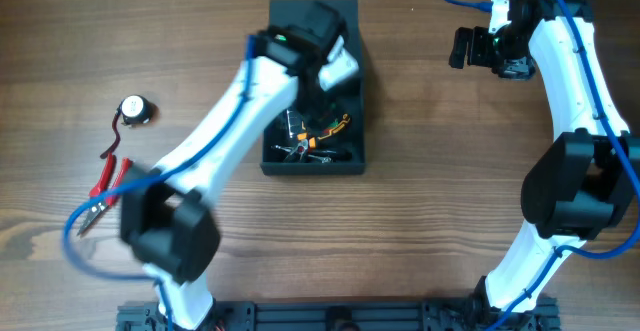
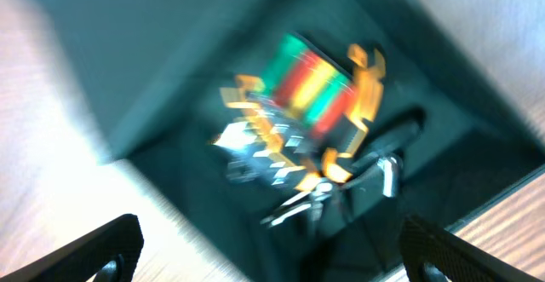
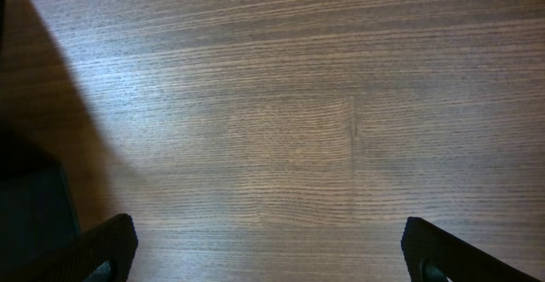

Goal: Pack container
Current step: 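Carry the pliers into the green box and release them with left gripper, then move the left gripper to the white tape measure and grasp it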

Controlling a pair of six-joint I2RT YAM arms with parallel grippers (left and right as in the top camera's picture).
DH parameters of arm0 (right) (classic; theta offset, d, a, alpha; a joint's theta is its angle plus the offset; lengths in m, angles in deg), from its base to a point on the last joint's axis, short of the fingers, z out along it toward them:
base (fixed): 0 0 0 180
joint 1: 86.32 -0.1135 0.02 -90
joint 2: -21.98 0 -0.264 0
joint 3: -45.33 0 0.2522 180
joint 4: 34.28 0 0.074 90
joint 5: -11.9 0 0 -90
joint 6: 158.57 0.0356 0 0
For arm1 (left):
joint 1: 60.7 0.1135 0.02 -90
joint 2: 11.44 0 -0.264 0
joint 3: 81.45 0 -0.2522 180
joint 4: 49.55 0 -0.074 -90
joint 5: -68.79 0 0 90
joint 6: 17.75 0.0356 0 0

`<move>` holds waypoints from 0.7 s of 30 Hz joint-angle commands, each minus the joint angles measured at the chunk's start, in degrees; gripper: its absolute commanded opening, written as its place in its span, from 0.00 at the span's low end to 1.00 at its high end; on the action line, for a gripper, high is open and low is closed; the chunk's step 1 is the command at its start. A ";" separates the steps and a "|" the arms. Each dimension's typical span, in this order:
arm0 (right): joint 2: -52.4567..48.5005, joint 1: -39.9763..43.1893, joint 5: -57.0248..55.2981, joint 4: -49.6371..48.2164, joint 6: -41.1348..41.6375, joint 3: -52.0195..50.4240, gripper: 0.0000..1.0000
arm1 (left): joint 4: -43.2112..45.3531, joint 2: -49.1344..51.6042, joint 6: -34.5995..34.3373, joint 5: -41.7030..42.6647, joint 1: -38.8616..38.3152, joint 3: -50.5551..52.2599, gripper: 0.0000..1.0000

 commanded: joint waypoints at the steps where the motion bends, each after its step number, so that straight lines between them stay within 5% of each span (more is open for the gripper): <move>1: -0.57 0.02 0.87 -0.13 -0.63 -0.13 1.00 | -0.61 -11.63 -12.57 -4.02 6.19 -3.54 1.00; 7: -0.57 0.02 0.87 -0.13 -0.63 -0.13 1.00 | -4.57 -20.70 -30.27 -4.02 21.68 -3.52 1.00; 13: -0.57 0.02 0.90 -0.15 -0.63 -0.13 1.00 | -8.44 -21.57 -34.40 -3.76 38.49 -2.23 1.00; 17: -0.57 0.02 0.90 -0.15 -0.61 -0.13 1.00 | -6.86 -18.97 -43.28 -3.78 43.60 1.05 1.00; 21: -0.57 0.00 0.90 0.04 -0.63 -0.13 1.00 | -4.68 -12.79 -44.19 -3.13 45.35 2.38 1.00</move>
